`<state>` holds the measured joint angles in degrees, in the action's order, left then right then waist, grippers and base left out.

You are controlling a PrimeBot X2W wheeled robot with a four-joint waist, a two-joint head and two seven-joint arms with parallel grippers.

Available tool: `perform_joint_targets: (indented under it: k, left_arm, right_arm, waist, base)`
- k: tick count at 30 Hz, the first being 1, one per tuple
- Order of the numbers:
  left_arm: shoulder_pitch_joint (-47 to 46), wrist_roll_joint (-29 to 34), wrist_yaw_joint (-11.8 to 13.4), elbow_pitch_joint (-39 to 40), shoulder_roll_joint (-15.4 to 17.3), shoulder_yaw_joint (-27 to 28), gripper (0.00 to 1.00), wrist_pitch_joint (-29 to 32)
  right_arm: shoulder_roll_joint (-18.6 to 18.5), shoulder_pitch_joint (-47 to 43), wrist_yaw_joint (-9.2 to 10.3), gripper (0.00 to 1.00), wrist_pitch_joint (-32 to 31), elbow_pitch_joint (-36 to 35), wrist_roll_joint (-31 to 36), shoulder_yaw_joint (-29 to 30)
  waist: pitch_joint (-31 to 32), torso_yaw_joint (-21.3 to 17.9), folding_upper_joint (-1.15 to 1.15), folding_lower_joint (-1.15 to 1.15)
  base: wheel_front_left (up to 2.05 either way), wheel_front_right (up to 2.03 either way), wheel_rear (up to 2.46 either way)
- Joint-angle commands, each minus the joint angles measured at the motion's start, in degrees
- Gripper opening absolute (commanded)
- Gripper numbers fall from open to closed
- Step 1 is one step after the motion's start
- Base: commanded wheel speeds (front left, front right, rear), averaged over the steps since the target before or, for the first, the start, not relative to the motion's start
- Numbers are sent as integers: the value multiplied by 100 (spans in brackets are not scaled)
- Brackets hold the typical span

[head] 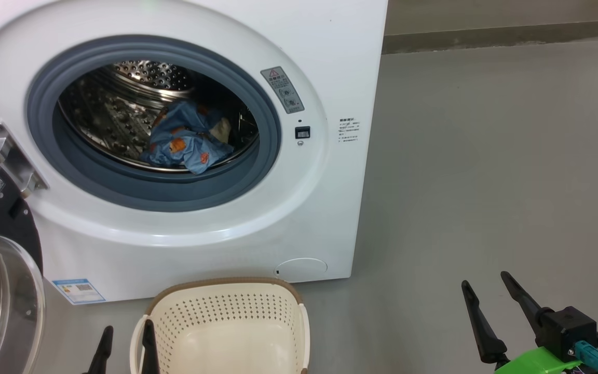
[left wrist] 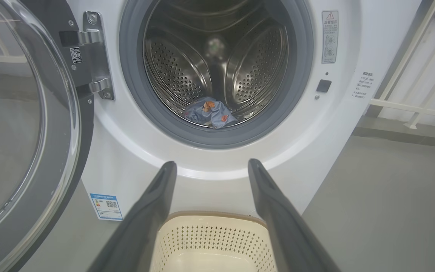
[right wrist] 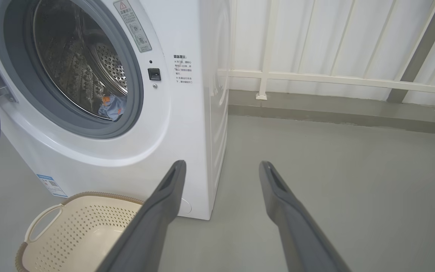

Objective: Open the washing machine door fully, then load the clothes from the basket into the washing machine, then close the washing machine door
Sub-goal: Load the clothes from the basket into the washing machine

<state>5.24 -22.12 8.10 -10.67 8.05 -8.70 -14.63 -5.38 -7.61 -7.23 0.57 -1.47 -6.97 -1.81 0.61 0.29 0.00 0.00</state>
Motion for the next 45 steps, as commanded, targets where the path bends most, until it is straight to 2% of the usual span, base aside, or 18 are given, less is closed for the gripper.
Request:
perform_joint_targets:
  k: [1, 15, 22, 28, 35, 45]
  left_arm:
    - [-102, -12, -8, 132, 54, 197, 100, -22]
    - [-237, 19, 70, 78, 122, 86, 100, 219]
    - [-716, 29, 42, -49, 186, 18, 100, 444]
    - [-1404, 59, -8, -194, 382, -17, 100, 882]
    - [-2598, 178, -61, -498, 787, 11, 100, 1491]
    - [-4217, 315, -219, -1025, 1690, 202, 100, 2377]
  right_arm:
    - [-83, 82, -25, 100, 4, -143, -14, -131]
    - [-55, 120, -25, 100, 23, -179, -36, -138]
    - [-17, 288, -25, 100, 49, -206, -101, -174]
    - [16, 518, -25, 100, 140, -219, -124, -181]
    - [78, 962, -25, 100, 340, -44, -155, -342]
    - [213, 1575, -25, 100, 906, 564, -383, -679]
  waist:
    - [-1, 5, 0, 0]
    - [-157, -35, 0, 0]
    - [-561, -161, 0, 0]
    - [-1161, -327, 0, 0]
    - [-1970, -694, 0, 0]
    - [-2797, -1450, 0, 0]
  base:
    - [0, 0, 0]
    - [0, 0, 0]
    - [0, 0, 0]
    - [0, 0, 0]
    - [0, 0, 0]
    - [0, 0, 0]
